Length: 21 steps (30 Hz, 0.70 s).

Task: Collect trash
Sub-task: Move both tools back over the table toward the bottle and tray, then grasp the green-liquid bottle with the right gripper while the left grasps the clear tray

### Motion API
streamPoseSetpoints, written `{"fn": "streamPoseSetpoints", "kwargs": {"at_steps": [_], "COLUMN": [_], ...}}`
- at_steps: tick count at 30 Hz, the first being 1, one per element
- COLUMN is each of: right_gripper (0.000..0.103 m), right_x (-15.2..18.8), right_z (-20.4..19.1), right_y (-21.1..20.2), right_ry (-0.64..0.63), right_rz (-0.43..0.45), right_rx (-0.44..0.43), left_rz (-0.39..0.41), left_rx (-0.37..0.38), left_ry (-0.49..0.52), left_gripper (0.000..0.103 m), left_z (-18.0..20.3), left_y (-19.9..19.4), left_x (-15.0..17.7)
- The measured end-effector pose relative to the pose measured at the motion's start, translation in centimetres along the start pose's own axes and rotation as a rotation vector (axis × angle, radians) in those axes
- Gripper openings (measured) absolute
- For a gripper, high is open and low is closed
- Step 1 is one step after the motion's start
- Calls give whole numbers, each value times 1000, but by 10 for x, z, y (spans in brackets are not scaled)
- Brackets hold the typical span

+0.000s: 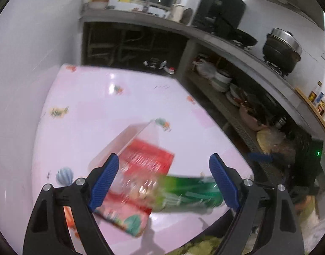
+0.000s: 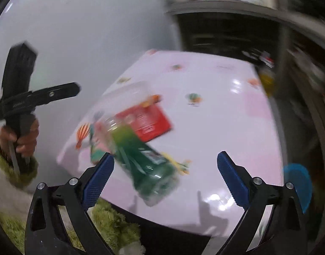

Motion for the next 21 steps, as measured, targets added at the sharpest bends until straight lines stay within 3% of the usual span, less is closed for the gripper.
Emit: {"fn": "streamPoseSetpoints", "kwargs": {"at_steps": [5,8,13,21], "right_gripper": [94,94,89,71], "right_x": [-8,-6,-8,-6], "right_z": [-55,-77,-98,-106], "right_y": [38,61,92,106], "right_ry": [-305,-414,-484,-508], "right_rz": [-75,-127,-184,-260], "right_rx": [-52,-67,-86,-120], "left_rz": [-17,-19,-20,-15], "left_rx": [-58,-71,-114,-83], "left_ry": [-59,-88,-81,-107], "left_gripper": [85,85,85,73], "left_z": [-30,-43,-58,-70], "left_y": [-6,-10,-18,-18], "left_x": [29,41,53,57]}}
Point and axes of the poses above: each gripper's, at about its wrist camera, not at the fingertips, and y roughly the way its jaws point, z to its right, x to its underside, the point moved 10 cm from there along y, roughly the way its jaws point, and after that the axes turned 12 degrees about x, right-handed, at the moved point
